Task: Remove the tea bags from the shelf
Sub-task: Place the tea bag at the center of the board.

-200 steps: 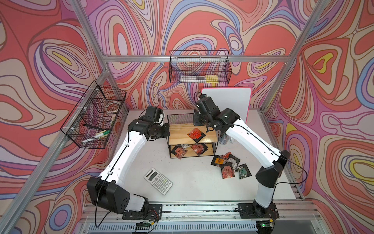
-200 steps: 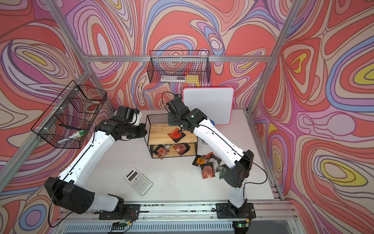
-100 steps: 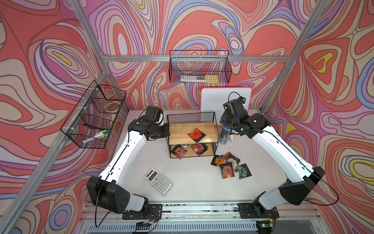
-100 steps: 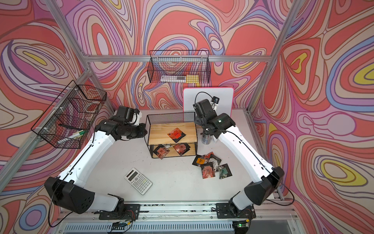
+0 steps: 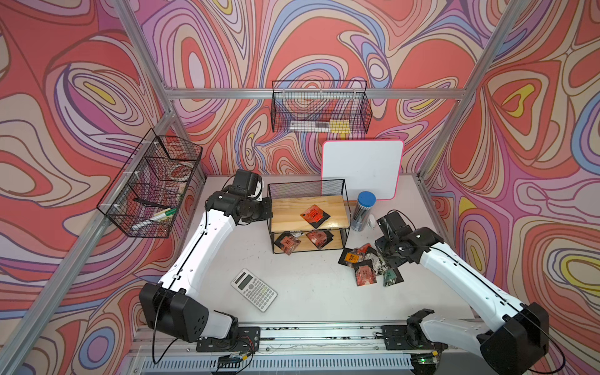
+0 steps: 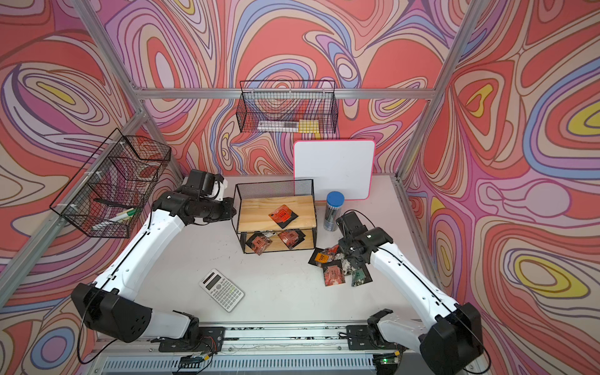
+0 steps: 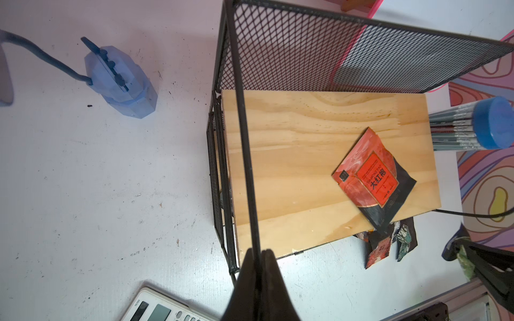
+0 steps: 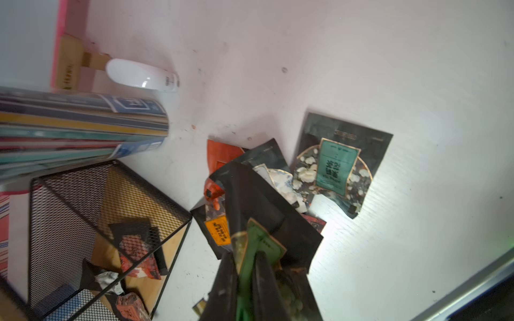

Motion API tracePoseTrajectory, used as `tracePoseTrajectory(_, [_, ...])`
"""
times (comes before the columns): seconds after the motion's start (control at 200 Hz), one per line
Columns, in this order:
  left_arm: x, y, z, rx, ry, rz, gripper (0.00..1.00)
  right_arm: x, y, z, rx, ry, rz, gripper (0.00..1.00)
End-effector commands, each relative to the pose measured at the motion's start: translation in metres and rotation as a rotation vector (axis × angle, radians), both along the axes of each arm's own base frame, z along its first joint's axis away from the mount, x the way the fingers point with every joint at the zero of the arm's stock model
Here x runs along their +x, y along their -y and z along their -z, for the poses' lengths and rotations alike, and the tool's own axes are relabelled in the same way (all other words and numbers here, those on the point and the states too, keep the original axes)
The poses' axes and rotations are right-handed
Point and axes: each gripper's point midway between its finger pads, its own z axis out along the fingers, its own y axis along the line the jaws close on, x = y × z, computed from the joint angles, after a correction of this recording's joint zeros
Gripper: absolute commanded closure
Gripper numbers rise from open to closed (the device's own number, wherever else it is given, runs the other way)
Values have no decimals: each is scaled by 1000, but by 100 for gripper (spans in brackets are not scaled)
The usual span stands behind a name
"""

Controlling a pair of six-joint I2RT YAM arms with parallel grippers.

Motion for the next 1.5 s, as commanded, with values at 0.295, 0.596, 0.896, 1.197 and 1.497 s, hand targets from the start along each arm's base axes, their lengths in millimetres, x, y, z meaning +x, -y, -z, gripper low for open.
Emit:
tracePoseTrajectory(0.295, [-2,-1,-11,-3,18,-1,100,-1,-10,41,108,-22,130,92])
tracePoseTrajectory(0.596, [-2,-1,-11,-1,17,-3,100,10,-16,53,106,-24,105,73])
tracePoseTrajectory(0.896, [0,-1,-10,1,16,-1,100,16,-20,50,122,-11,100,62])
tracePoseTrajectory(1.197, [-1,-1,-9,-2,13,-1,100,34,-12,12,29,64,29,54])
tracePoseTrajectory(1.497, [-1,0,-9,-5,14,0,100,111,-29,-123,-213,349,-346,19])
